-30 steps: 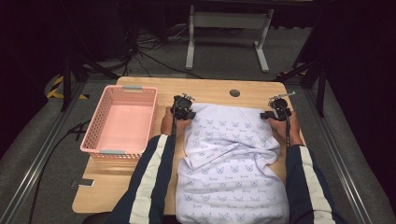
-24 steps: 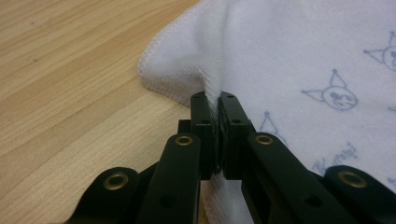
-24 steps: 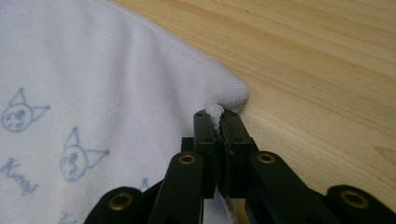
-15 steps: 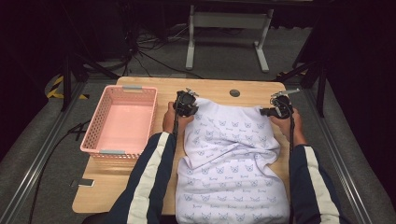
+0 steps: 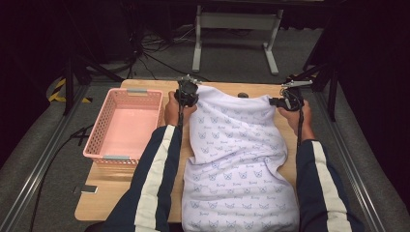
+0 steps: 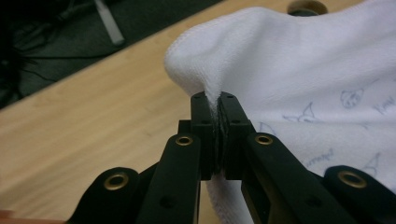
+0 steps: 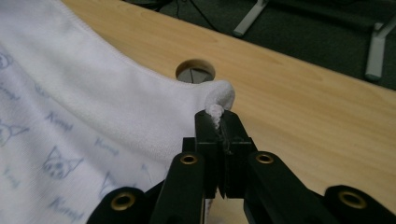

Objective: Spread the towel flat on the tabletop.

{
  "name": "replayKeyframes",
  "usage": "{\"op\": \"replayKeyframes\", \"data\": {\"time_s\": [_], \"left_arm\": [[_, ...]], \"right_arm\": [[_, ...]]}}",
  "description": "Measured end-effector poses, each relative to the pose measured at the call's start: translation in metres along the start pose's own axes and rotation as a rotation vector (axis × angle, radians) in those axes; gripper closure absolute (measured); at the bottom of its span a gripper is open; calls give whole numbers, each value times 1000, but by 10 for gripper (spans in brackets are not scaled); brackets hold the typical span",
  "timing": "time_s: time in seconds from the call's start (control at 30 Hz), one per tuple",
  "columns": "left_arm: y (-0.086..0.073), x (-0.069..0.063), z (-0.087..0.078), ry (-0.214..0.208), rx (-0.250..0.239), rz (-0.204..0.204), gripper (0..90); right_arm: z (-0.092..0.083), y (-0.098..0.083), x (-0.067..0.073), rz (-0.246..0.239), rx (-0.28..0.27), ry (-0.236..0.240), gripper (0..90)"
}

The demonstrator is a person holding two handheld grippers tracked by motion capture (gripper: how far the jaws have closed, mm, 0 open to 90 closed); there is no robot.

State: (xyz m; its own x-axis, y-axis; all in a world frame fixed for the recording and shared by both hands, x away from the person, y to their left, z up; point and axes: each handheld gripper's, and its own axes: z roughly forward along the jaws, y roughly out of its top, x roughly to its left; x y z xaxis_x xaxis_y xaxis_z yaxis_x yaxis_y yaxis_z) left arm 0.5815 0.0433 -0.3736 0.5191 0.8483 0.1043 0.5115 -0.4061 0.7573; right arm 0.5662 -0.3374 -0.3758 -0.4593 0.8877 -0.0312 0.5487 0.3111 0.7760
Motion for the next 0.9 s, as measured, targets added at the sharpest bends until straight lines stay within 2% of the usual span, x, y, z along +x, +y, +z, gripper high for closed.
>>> {"op": "replayKeyframes", "data": {"time_s": [0.03,0.1,0.17,0.2,0.27,0.33,0.37,0.4,0.43,0.47,0.53,0.57,0.63,0.67,0.7,0.73,0.77,0.8,0.83,0.87,0.9], "left_arm": [[0,0,0,0,0,0,867],[13,6,-11,15,-45,2,867],[18,6,-21,-7,-55,12,867],[18,6,-21,-7,-55,12,866],[18,1,-36,-36,-74,45,866],[16,-6,-48,-72,-89,86,865],[12,-13,-57,-107,-105,110,864],[8,-20,-64,-113,-111,136,864],[3,-26,-71,-139,-114,161,863],[-4,-34,-80,-188,-128,183,862],[-13,-45,-92,-195,-122,242,861],[-22,-51,-102,-245,-138,248,859],[-35,-60,-115,-274,-135,269,857],[-44,-65,-122,-310,-135,276,860],[-51,-70,-128,-302,-136,300,861],[-51,-70,-128,-302,-136,300,861],[-57,-74,-134,-314,-139,322,861],[-64,-78,-138,-337,-137,323,862],[-73,-83,-143,-332,-131,350,862],[-81,-87,-146,-341,-136,355,863],[-96,-92,-149,-379,-132,341,863]], "right_arm": [[0,0,0,0,0,0,884],[0,16,1,-7,-24,-17,885],[-3,25,4,-10,-45,0,885],[-3,25,4,-10,-45,0,885],[-9,30,10,-37,-58,13,884],[-22,31,15,-55,-82,53,884],[-28,29,18,-64,-93,67,884],[-36,25,21,-87,-105,91,884],[-43,20,25,-95,-107,119,884],[-49,15,28,-110,-114,132,884],[-63,3,36,-133,-123,174,884],[-70,-2,40,-147,-126,190,883],[-87,-17,50,-171,-141,230,883],[-94,-23,54,-185,-142,244,883],[-103,-31,60,-207,-145,259,883],[-110,-37,63,-214,-150,287,883],[-110,-37,63,-214,-150,287,883],[-116,-42,67,-229,-143,296,883],[-122,-49,71,-246,-135,305,883],[-129,-57,75,-268,-132,329,882],[-139,-71,80,-290,-116,357,882]]}}
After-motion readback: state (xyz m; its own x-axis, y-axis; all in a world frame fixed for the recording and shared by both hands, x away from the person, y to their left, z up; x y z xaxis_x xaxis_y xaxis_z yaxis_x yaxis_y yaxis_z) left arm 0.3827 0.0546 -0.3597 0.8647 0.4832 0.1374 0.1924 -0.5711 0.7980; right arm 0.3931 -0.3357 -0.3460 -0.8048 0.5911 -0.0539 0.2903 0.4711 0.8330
